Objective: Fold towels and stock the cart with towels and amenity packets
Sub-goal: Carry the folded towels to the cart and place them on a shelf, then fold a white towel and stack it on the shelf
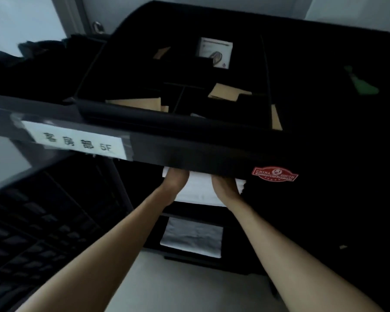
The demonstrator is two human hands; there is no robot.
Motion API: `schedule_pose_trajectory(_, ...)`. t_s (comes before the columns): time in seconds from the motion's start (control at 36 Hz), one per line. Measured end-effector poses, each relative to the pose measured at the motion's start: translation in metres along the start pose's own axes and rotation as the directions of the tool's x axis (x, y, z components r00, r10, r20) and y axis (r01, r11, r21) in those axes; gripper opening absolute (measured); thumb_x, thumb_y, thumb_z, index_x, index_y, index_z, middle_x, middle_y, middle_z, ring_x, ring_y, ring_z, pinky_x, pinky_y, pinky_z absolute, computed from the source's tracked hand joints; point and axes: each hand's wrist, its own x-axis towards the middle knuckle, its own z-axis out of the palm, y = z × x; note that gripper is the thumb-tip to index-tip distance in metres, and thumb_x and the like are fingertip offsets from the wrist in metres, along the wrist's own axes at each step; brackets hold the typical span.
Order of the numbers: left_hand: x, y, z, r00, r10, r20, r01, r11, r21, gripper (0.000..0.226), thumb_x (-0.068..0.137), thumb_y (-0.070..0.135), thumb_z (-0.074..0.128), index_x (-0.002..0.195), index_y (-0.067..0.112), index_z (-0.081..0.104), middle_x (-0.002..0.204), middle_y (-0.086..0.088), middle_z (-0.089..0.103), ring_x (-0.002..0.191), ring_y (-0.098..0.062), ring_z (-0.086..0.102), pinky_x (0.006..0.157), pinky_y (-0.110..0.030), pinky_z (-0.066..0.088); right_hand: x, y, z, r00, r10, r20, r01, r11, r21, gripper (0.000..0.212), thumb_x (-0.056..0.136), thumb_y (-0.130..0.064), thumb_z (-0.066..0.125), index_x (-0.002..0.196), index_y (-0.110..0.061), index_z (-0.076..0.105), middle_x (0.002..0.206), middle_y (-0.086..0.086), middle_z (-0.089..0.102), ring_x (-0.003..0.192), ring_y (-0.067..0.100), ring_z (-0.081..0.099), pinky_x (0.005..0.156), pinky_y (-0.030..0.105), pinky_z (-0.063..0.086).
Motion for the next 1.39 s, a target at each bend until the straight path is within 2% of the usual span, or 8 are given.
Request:
schedule_pose_trajectory(0.08, -0.017, 0.007, -0.005, 0.996, -0.085, -0.035, 0.083, 0.995, -0.051, 0.042, 0.098, 0.002, 0.045, 0.140, 0.003, 0.048, 0.135, -0.011, 0.058, 0.127, -0.028, 0.052, 0.112, -0.042, 0.040, -0.027, -0.017, 0.008, 0.997, 0.022, -0.070, -0.004, 0.966, 0.257, 0.044, 0.104, -0.025, 0.044, 0.142, -0.004, 0.048, 0.145, 0.011, 0.050, 0.133, 0.028, 0.046, 0.088, 0.022, 0.035)
schedule_pose_trajectory(0.22, -0.064, 0.026, -0.024, 0.999, -0.049, -0.011, 0.047, 0.989, -0.137, 0.016, 0.093, 0.000, 0.054, 0.091, 0.007, 0.068, 0.103, -0.013, 0.071, 0.097, -0.020, 0.066, 0.093, -0.034, 0.049, -0.060, -0.046, 0.013, 0.997, -0.058, 0.056, 0.027, 0.890, 0.454, 0.019, 0.098, -0.025, 0.054, 0.106, -0.021, 0.071, 0.111, -0.009, 0.069, 0.113, 0.013, 0.061, 0.074, 0.011, 0.042)
schedule_pose_trajectory(0.28, -0.084, 0.032, -0.036, 0.999, -0.021, -0.032, 0.018, 0.995, -0.100, 0.013, 0.096, 0.011, 0.059, 0.095, 0.009, 0.072, 0.102, -0.008, 0.072, 0.102, -0.022, 0.066, 0.094, -0.035, 0.049, -0.070, -0.054, 0.013, 0.988, -0.095, 0.119, 0.024, 0.871, 0.490, 0.016, 0.097, -0.027, 0.055, 0.093, -0.032, 0.069, 0.105, -0.017, 0.068, 0.106, 0.006, 0.062, 0.082, 0.016, 0.046)
schedule_pose_trajectory(0.44, -0.138, 0.046, -0.085, 0.988, -0.004, -0.152, -0.004, 0.999, -0.053, 0.020, 0.101, 0.022, 0.057, 0.114, 0.016, 0.070, 0.121, -0.009, 0.070, 0.118, -0.025, 0.062, 0.095, -0.030, 0.046, -0.094, -0.069, 0.025, 0.939, -0.188, 0.289, 0.026, 0.875, 0.484, 0.034, 0.100, -0.029, 0.054, 0.130, -0.015, 0.062, 0.114, -0.006, 0.066, 0.102, 0.001, 0.059, 0.091, 0.026, 0.050)
schedule_pose_trajectory(0.72, -0.226, 0.072, -0.180, 0.935, 0.107, -0.337, -0.134, 0.989, -0.058, 0.027, 0.102, 0.024, 0.053, 0.120, 0.014, 0.070, 0.114, -0.004, 0.074, 0.111, -0.019, 0.068, 0.103, -0.038, 0.047, -0.167, -0.177, 0.087, 0.759, -0.479, 0.442, 0.235, 0.833, 0.500, 0.031, 0.101, -0.021, 0.048, 0.124, -0.013, 0.066, 0.117, 0.002, 0.071, 0.110, 0.016, 0.066, 0.096, 0.042, 0.054)
schedule_pose_trajectory(1.08, -0.336, 0.058, -0.361, 0.685, 0.209, -0.698, -0.362, 0.929, -0.078, 0.021, 0.100, 0.018, 0.057, 0.112, 0.026, 0.072, 0.111, 0.004, 0.075, 0.108, -0.016, 0.069, 0.092, -0.029, 0.054, -0.274, -0.308, 0.237, 0.543, -0.626, 0.560, 0.269, 0.761, 0.590, 0.026, 0.099, -0.019, 0.053, 0.121, -0.015, 0.068, 0.107, 0.001, 0.075, 0.102, 0.017, 0.071, 0.096, 0.044, 0.055)
schedule_pose_trajectory(1.19, -0.364, 0.043, -0.405, 0.588, 0.162, -0.792, -0.395, 0.913, -0.107, 0.023, 0.100, 0.014, 0.056, 0.110, 0.028, 0.071, 0.107, 0.012, 0.076, 0.104, -0.011, 0.070, 0.095, -0.031, 0.054, -0.289, -0.326, 0.272, 0.545, -0.628, 0.556, 0.205, 0.742, 0.638, 0.023, 0.099, -0.017, 0.053, 0.114, -0.017, 0.070, 0.106, -0.001, 0.076, 0.102, 0.019, 0.071, 0.096, 0.046, 0.055)
schedule_pose_trajectory(1.39, -0.399, 0.013, -0.464, 0.396, -0.005, -0.918, -0.464, 0.862, -0.205, 0.024, 0.099, 0.007, 0.050, 0.110, 0.016, 0.070, 0.111, -0.006, 0.073, 0.105, -0.024, 0.069, 0.094, -0.039, 0.056, -0.305, -0.350, 0.335, 0.551, -0.591, 0.589, -0.005, 0.704, 0.710, 0.026, 0.100, -0.013, 0.048, 0.117, -0.007, 0.067, 0.113, 0.011, 0.073, 0.107, 0.029, 0.069, 0.091, 0.043, 0.057)
